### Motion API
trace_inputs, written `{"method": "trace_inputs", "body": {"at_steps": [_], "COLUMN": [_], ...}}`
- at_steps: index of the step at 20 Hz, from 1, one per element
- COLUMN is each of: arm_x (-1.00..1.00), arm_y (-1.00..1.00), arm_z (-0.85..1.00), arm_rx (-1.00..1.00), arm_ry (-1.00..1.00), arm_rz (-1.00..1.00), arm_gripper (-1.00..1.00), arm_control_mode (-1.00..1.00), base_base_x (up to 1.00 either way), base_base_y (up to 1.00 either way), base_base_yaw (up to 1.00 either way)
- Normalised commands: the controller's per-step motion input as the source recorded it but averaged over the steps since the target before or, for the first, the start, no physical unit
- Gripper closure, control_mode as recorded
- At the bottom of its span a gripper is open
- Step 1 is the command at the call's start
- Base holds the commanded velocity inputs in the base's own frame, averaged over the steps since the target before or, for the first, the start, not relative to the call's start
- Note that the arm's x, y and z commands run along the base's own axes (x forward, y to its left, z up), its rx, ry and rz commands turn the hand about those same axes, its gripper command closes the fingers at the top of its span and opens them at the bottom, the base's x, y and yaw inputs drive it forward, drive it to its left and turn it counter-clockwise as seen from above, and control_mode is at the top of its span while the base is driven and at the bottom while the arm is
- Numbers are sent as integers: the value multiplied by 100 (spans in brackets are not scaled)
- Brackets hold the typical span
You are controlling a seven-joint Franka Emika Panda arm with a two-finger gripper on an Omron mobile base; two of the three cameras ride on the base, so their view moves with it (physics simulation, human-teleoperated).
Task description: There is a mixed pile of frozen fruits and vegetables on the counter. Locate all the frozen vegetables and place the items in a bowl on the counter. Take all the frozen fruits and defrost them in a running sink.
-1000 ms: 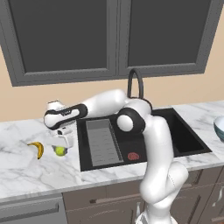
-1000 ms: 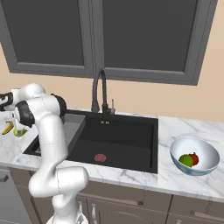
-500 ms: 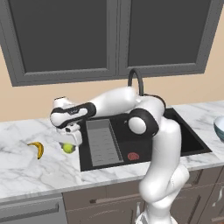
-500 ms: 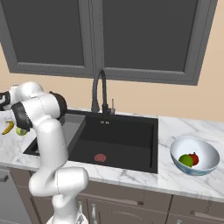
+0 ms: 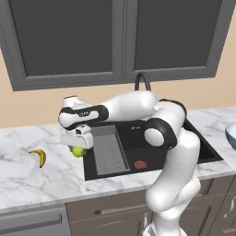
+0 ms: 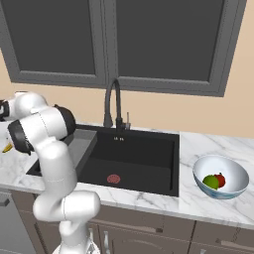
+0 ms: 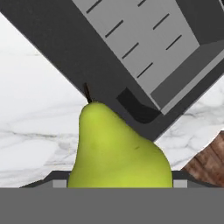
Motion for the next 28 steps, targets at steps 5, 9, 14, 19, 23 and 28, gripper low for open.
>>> {"method": "trace_inputs", "body": {"at_steps": [5, 9, 14, 19, 23, 28], "arm_x": [-3, 0, 0, 0, 0, 1], "arm_y": [-33, -44, -38, -35, -39, -41], "arm_z": [20, 0, 0, 0, -2, -5], "arm_rx": [-1, 4, 3, 1, 1, 1], "arm_ry": [-3, -5, -2, 0, 0, 0], "arm_rz": [2, 6, 9, 10, 9, 8], "arm_gripper": [100, 100, 100, 100, 100, 100], "arm_control_mode": [-100, -100, -100, -100, -100, -100], "base_base_x": [0, 0, 0, 0, 0, 0], "base_base_y": [0, 0, 0, 0, 0, 0], "base_base_yaw": [0, 0, 0, 0, 0, 0]}}
